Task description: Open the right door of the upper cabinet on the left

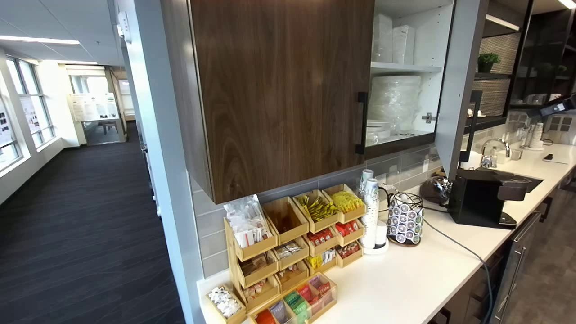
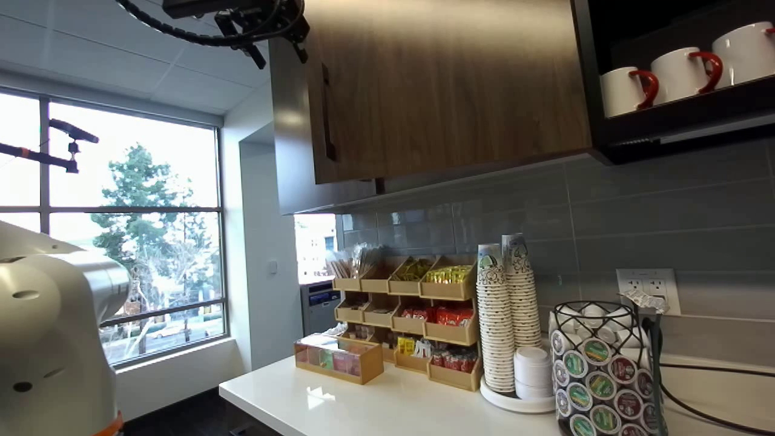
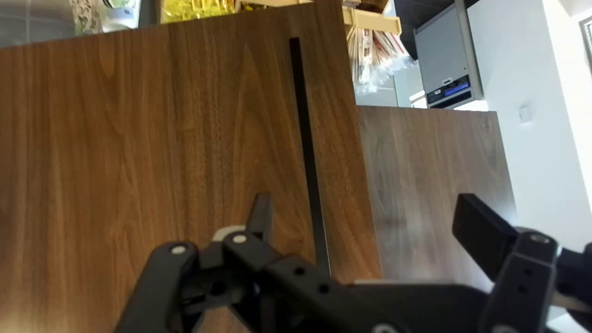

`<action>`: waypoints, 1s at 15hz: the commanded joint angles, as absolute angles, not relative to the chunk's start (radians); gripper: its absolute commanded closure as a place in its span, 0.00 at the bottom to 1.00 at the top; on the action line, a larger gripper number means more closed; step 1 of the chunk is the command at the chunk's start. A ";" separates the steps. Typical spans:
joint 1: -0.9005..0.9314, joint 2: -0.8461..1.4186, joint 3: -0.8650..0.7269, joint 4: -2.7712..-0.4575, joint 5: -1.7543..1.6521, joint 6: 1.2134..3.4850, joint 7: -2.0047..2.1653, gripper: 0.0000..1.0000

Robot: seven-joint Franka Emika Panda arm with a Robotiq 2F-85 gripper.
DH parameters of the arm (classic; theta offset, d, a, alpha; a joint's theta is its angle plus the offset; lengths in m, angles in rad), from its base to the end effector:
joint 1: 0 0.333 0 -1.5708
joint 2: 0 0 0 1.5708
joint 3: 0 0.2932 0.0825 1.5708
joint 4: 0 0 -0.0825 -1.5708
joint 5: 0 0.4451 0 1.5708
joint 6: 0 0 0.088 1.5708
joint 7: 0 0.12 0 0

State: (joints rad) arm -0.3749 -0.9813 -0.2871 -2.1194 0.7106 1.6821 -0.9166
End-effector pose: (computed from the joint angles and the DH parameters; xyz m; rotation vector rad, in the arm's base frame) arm 0.2444 -0.1893 0.7912 -2.3817 -0.5237 -1.3726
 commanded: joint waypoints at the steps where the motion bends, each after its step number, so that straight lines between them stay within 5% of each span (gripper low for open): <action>1: -0.330 -1.003 -0.275 -2.115 0.598 1.709 -0.767 0.00; 15: -0.141 -1.022 -0.293 -2.095 0.457 1.714 -0.579 0.00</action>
